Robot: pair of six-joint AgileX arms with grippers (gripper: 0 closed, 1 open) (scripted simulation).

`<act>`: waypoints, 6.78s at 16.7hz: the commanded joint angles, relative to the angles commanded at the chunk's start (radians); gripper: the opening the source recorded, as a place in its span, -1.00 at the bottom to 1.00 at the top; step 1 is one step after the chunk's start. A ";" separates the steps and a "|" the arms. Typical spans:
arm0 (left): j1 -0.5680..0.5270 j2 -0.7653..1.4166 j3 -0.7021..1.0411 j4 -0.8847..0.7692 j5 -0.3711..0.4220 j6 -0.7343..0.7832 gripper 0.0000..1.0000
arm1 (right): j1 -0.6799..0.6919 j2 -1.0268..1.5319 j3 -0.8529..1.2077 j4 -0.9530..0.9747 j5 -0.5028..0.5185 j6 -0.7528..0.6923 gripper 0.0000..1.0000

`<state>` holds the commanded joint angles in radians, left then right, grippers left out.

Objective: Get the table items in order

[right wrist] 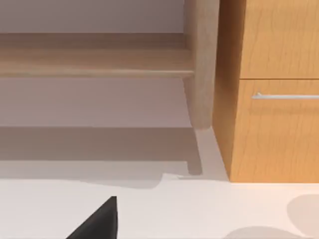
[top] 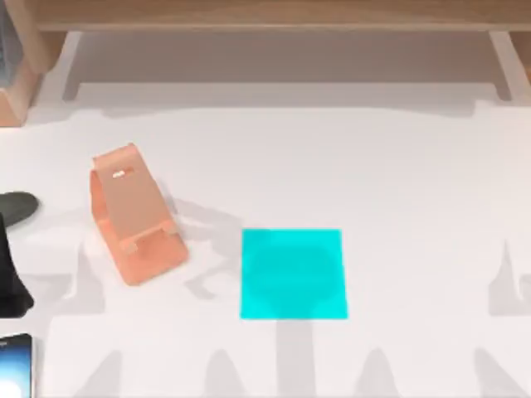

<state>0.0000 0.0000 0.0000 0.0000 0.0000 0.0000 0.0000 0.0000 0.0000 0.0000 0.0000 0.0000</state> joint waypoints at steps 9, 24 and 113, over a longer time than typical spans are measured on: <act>0.029 0.222 0.191 -0.150 -0.011 0.165 1.00 | 0.000 0.000 0.000 0.000 0.000 0.000 1.00; 0.112 1.526 1.262 -0.895 -0.016 0.920 1.00 | 0.000 0.000 0.000 0.000 0.000 0.000 1.00; -0.534 1.983 1.845 -1.151 0.045 2.193 -1.00 | 0.000 0.000 0.000 0.000 0.000 0.000 1.00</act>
<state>-0.5344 1.9834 1.8450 -1.1515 0.0452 2.1925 0.0000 0.0000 0.0000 0.0000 0.0000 0.0000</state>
